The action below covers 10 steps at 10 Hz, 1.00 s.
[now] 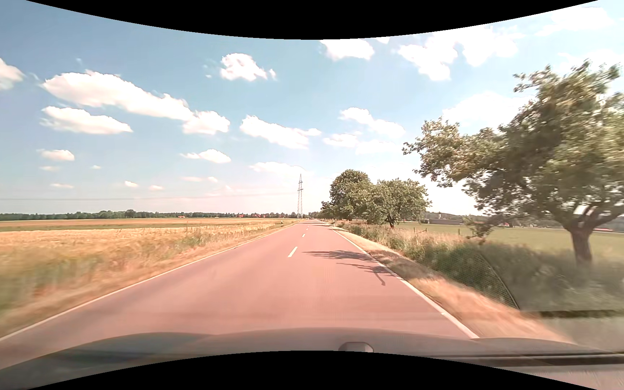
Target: Follow the waypoints while adhering to traffic rules and regulations
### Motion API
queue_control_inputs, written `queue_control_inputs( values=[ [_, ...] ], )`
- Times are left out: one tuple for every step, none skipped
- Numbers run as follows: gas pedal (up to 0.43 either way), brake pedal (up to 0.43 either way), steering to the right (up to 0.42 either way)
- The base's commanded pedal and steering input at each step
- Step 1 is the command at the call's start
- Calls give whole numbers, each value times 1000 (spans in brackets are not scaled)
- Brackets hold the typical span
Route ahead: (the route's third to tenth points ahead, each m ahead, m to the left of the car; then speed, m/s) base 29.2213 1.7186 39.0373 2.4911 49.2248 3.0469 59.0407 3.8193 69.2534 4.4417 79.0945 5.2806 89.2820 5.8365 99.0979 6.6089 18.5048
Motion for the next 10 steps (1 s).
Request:
queue_control_inputs(
  values=[
    [177,0,-10],
    [177,0,-10],
    [177,0,-10],
    [177,0,-10],
    [189,0,-10],
    [220,0,-10],
    [228,0,-9],
    [228,0,-9],
    [228,0,-9],
    [228,0,-9]
  ],
)
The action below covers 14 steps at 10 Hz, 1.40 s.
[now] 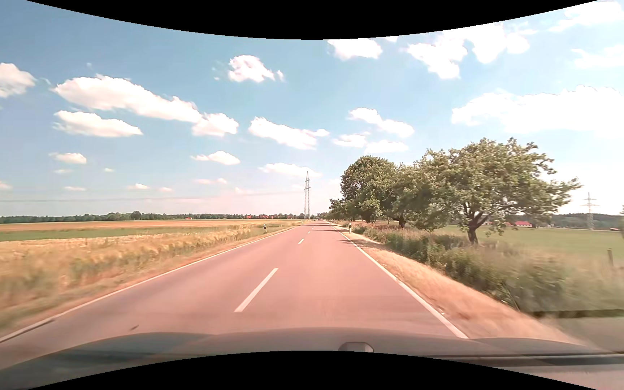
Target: Follow the waypoints while adhering to traffic rules and regulations
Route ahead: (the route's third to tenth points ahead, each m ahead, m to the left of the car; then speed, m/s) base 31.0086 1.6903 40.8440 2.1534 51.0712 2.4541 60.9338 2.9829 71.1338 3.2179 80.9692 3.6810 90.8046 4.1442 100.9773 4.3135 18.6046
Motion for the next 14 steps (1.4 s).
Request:
queue_control_inputs(
  values=[
    [228,0,-9],
    [228,0,-8],
    [228,0,-8],
    [228,0,-7],
    [228,0,-6],
    [228,0,-6],
    [228,0,-5],
    [228,0,-5],
    [228,0,-4],
    [228,0,-4],
    [228,0,-3],
    [228,0,-3],
    [228,0,-2],
    [228,0,-1]
  ],
)
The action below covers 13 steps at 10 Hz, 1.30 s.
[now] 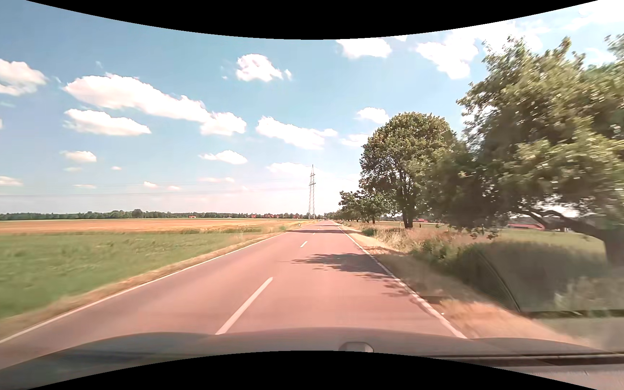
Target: Follow the waypoints while adhering to traffic rules and regulations
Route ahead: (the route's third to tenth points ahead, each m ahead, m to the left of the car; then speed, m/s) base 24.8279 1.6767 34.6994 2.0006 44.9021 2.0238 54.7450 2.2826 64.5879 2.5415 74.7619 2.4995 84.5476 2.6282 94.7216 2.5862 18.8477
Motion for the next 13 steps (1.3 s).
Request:
queue_control_inputs(
  values=[
    [228,0,1],
    [228,0,2],
    [228,0,3],
    [228,0,3],
    [228,0,2],
    [228,0,1],
    [228,0,0],
    [228,0,-1],
    [228,0,-3],
    [220,0,-3],
    [220,0,-3],
    [220,0,-3],
    [220,0,-3]
  ],
)
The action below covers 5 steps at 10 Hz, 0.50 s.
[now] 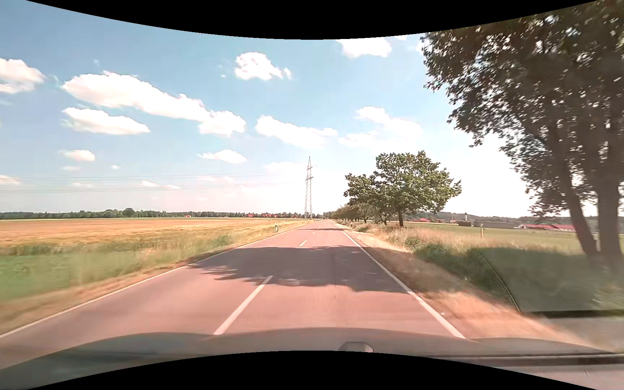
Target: Follow the waypoints while adhering to traffic rules and regulations
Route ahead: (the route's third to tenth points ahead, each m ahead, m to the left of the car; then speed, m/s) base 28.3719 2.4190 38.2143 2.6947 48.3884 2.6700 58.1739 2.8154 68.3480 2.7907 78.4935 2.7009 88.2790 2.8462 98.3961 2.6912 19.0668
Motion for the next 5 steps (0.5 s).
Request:
queue_control_inputs(
  values=[
    [209,0,-3],
    [209,0,-3],
    [209,0,-2],
    [209,0,-2],
    [209,0,-1]
  ],
)
